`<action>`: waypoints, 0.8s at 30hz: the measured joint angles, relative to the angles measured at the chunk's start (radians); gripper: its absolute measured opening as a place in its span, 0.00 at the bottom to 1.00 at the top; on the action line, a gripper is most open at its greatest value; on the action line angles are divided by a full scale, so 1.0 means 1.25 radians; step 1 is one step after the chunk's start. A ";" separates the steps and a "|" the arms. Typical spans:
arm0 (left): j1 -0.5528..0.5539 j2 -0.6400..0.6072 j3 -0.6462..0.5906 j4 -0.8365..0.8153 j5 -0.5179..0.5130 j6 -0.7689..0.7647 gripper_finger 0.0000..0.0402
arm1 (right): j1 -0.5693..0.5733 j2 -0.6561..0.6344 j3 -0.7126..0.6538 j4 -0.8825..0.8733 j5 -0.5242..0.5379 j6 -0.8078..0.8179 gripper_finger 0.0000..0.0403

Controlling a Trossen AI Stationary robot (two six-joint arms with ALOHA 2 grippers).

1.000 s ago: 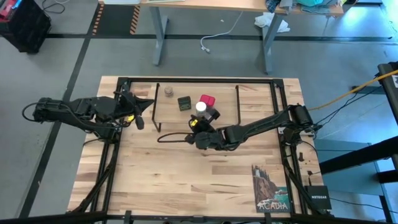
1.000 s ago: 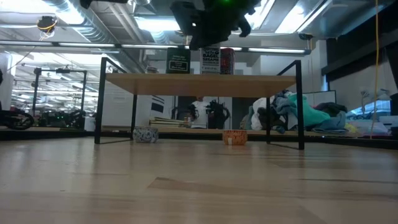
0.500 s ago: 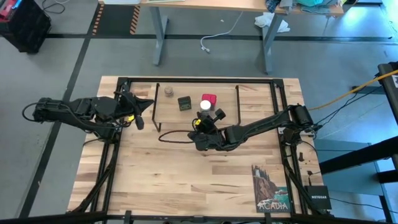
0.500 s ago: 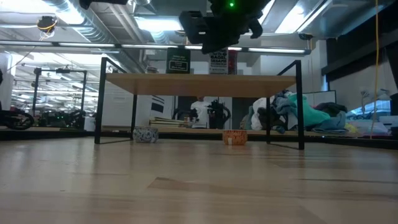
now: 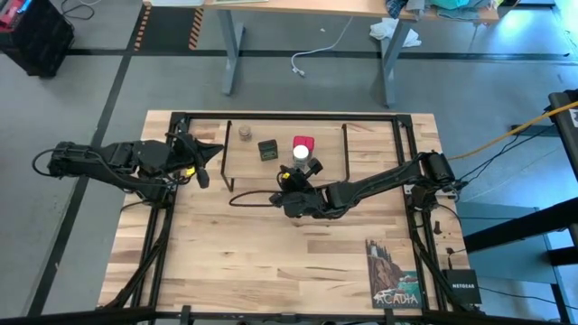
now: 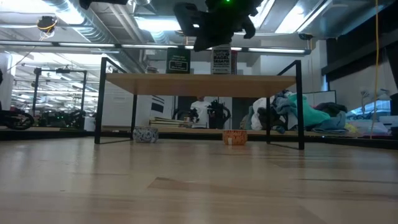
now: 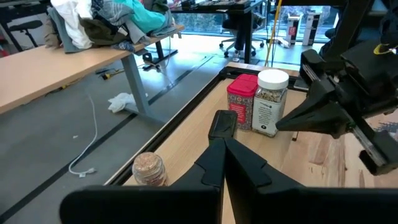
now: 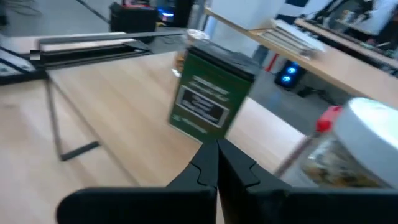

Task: Shelf spices
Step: Adjust the seasoning bottle and cans on the shelf

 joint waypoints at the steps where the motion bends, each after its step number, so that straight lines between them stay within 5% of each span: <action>1: 0.000 0.000 0.000 0.000 0.000 0.000 0.01 | 0.000 0.000 0.000 0.009 -0.012 -0.005 0.00; 24: 0.000 0.013 0.000 0.001 0.000 0.007 0.01 | -0.079 0.000 0.020 0.262 -0.312 -0.108 0.00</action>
